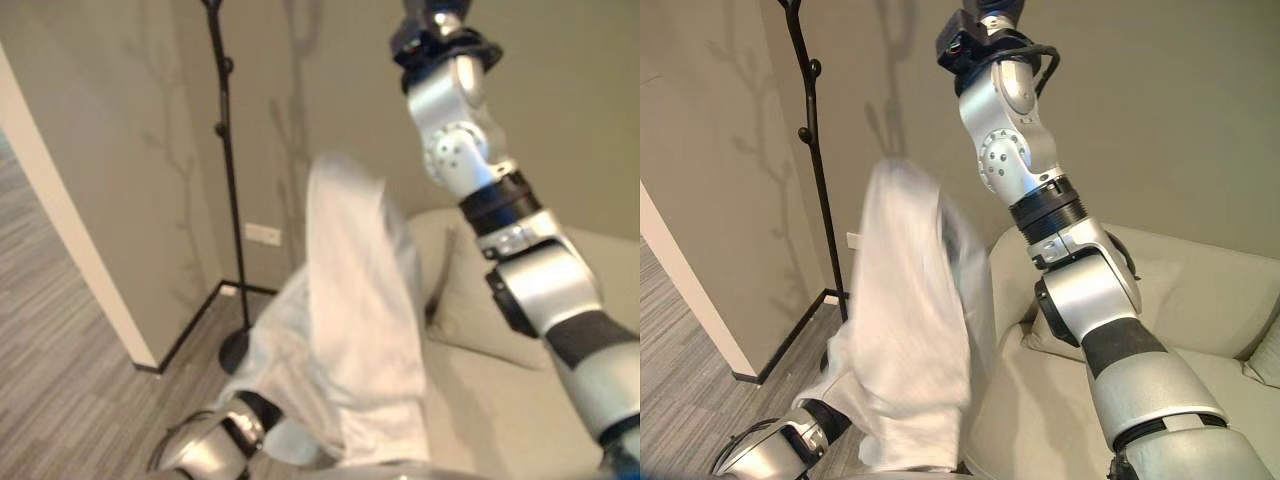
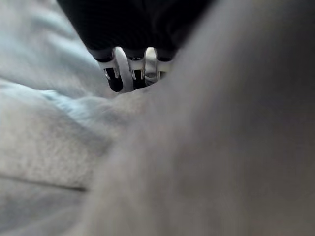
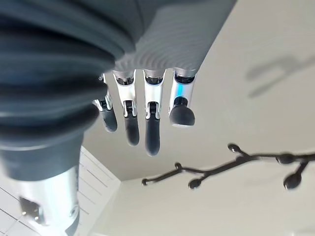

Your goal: Hang the clothes on the sofa on the clothes rack.

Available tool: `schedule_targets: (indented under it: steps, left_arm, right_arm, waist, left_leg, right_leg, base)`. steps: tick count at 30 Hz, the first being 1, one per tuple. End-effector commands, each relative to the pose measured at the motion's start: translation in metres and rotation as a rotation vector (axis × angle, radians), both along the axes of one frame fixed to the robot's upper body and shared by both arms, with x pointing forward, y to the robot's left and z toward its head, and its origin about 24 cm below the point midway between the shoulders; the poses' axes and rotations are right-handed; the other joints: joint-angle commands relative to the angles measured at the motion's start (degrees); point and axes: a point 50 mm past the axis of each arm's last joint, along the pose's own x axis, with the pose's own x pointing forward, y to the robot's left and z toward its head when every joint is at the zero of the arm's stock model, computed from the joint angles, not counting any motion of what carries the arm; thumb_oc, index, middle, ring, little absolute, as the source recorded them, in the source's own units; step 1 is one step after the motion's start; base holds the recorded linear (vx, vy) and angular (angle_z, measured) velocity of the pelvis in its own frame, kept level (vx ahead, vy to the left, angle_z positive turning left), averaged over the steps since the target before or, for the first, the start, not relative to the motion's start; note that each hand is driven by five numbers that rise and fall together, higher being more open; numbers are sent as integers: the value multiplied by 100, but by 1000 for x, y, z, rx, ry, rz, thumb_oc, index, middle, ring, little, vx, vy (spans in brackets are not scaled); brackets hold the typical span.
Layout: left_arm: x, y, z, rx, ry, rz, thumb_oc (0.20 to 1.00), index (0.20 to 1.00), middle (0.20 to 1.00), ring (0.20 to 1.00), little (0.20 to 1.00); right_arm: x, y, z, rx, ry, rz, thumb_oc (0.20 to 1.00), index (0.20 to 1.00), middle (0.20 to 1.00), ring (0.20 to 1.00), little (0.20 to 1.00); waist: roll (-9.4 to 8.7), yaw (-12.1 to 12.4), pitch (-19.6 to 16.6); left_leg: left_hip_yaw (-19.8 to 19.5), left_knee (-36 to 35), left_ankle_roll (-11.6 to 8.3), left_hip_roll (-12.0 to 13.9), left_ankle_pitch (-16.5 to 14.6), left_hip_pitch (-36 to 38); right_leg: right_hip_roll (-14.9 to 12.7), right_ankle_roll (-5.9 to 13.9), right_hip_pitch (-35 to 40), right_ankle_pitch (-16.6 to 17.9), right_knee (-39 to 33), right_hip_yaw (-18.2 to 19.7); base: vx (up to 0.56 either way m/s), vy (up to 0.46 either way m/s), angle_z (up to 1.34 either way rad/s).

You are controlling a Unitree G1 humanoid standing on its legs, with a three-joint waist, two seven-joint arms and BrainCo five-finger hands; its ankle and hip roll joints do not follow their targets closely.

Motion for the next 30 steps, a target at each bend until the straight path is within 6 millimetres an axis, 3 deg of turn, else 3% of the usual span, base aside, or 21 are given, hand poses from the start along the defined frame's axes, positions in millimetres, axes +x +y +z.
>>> schedule_targets:
  steps: [1,8,10,15,16,17,19,21,23,27,28,30]
  left_arm:
    - [19,-44,54,-241,-110,-128,200,200,200,200,200]
    - [17,-34,59,-418,-22,-62,200,200,200,200,200]
    - [15,-24,60,-470,-11,-22,200,200,200,200,200]
    - [11,-5,48,-517,54,88,200,200,200,200,200]
    - [11,-2,48,-533,58,111,200,200,200,200,200]
    - [11,4,48,-544,56,137,200,200,200,200,200]
    - [10,20,55,-577,19,182,200,200,200,200,200]
    - [5,29,60,-612,-8,200,200,200,200,200,200]
    - [4,37,67,-667,-41,221,200,200,200,200,200]
    - [0,61,82,-663,-146,247,200,200,200,200,200]
    - [1,65,87,-655,-179,252,200,200,200,200,200]
    - [5,71,98,-634,-244,257,200,200,200,200,200]
  right_arm:
    - [-9,3,42,-45,-102,-51,200,200,200,200,200]
    - [0,3,34,-43,-39,-67,200,200,200,200,200]
    - [-3,1,28,-56,-59,-71,200,200,200,200,200]
    - [-9,-7,8,-137,-99,-105,200,200,200,200,200]
    - [-10,-12,2,-181,-109,-137,1000,1000,1000,1000,1000]
    - [-12,-16,-7,-244,-123,-171,1000,1000,1000,1000,1000]
    - [-19,-31,-37,-443,-166,-265,1000,1000,1000,1000,1000]
    - [-24,-57,-83,-658,-146,-355,1000,1000,1000,1000,1000]
    - [-26,-86,-137,-813,-23,-387,1000,1000,1000,1000,1000]
    - [-52,-150,-225,-1130,251,-406,1000,1000,1000,1000,1000]
    - [-59,-160,-249,-1167,349,-386,1000,1000,1000,1000,1000]
    - [-70,-168,-278,-1235,445,-327,1000,1000,1000,1000,1000]
  waist:
    - [261,200,332]
    - [302,222,379]
    - [316,218,399]
    - [399,248,423]
    - [416,241,433]
    - [435,234,439]
    - [499,219,513]
    - [544,231,535]
    - [568,247,583]
    - [610,247,630]
    - [621,250,635]
    - [645,252,643]
  left_leg:
    - [-144,6,135,-166,-971,372]
    - [-177,6,154,-185,-965,401]
    - [-200,6,180,-239,-919,383]
    - [-229,6,217,-277,-962,418]
    - [-232,6,223,-296,-954,409]
    - [-235,6,233,-315,-944,400]
    - [-236,6,263,-360,-926,367]
    - [-247,6,286,-382,-924,364]
    - [-263,6,307,-414,-911,349]
    - [-273,6,324,-464,-929,337]
    - [-275,6,323,-477,-937,342]
    - [-282,6,321,-503,-942,337]
  right_leg:
    - [-472,295,-361,681,154,182]
    - [-475,280,-327,673,173,222]
    - [-523,274,-347,723,181,244]
    - [-547,291,-296,712,178,237]
    - [-563,291,-298,727,178,230]
    - [-580,295,-304,754,180,220]
    - [-612,297,-322,781,181,220]
    - [-647,312,-306,783,176,192]
    - [-689,347,-303,804,172,147]
    - [-772,411,-281,810,163,57]
    - [-798,411,-266,815,156,33]
    - [-838,411,-255,827,154,-8]
  base:
    - [0,0,0]
    - [0,0,0]
    - [0,0,0]
    - [0,0,0]
    - [0,0,0]
    - [-24,35,1]
    - [-26,40,2]
    - [-8,28,2]
    - [-13,16,4]
    - [-8,3,2]
    - [0,0,0]
    - [0,0,0]
